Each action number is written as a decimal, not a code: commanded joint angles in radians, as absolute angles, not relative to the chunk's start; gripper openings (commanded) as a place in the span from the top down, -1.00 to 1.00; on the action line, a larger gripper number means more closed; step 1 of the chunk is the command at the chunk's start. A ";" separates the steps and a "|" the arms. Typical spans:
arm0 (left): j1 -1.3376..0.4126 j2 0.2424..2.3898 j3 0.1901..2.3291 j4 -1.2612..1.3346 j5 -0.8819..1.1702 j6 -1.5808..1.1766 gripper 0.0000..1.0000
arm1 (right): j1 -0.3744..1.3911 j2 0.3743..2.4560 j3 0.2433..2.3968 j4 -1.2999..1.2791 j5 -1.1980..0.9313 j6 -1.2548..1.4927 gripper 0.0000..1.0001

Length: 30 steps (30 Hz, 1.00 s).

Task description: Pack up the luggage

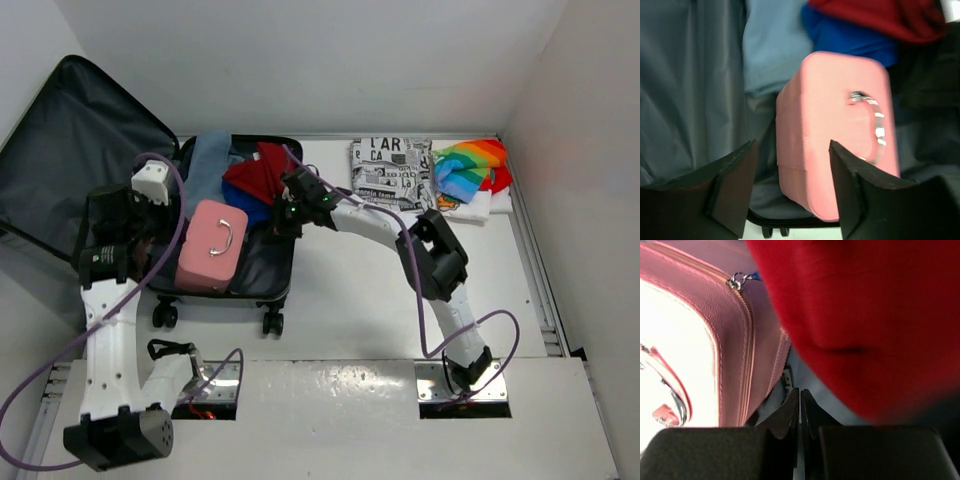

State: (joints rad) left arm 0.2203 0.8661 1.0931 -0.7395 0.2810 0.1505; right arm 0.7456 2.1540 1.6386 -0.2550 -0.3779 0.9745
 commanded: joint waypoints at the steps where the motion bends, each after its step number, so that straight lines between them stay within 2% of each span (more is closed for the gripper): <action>1: 0.249 0.897 1.046 -0.667 0.178 0.071 -0.24 | 0.788 2.174 1.715 -0.219 -0.367 1.029 0.95; 14: 0.317 1.089 0.947 -0.597 0.196 0.021 -0.10 | 0.897 2.287 1.842 -0.115 -0.434 1.039 0.92; 23: 0.362 1.091 0.946 -0.584 0.250 0.087 -0.08 | 0.923 2.344 1.946 -0.063 -0.433 1.012 0.88; 26: 0.382 1.082 0.957 -0.604 0.272 0.109 -0.06 | 0.930 2.365 1.994 -0.048 -0.431 1.002 0.79; 28: 0.382 1.081 0.966 -0.615 0.293 0.109 -0.06 | 0.934 2.370 2.022 -0.023 -0.431 0.986 0.64; 30: 0.393 1.069 0.966 -0.615 0.305 0.120 -0.06 | 0.934 2.356 2.023 -0.008 -0.431 0.968 0.57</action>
State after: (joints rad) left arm 0.3889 1.0920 0.9516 -0.5735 0.2222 0.1013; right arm 0.8852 2.3814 1.9366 -0.2142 -0.3985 0.9775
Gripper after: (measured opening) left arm 0.527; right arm 0.201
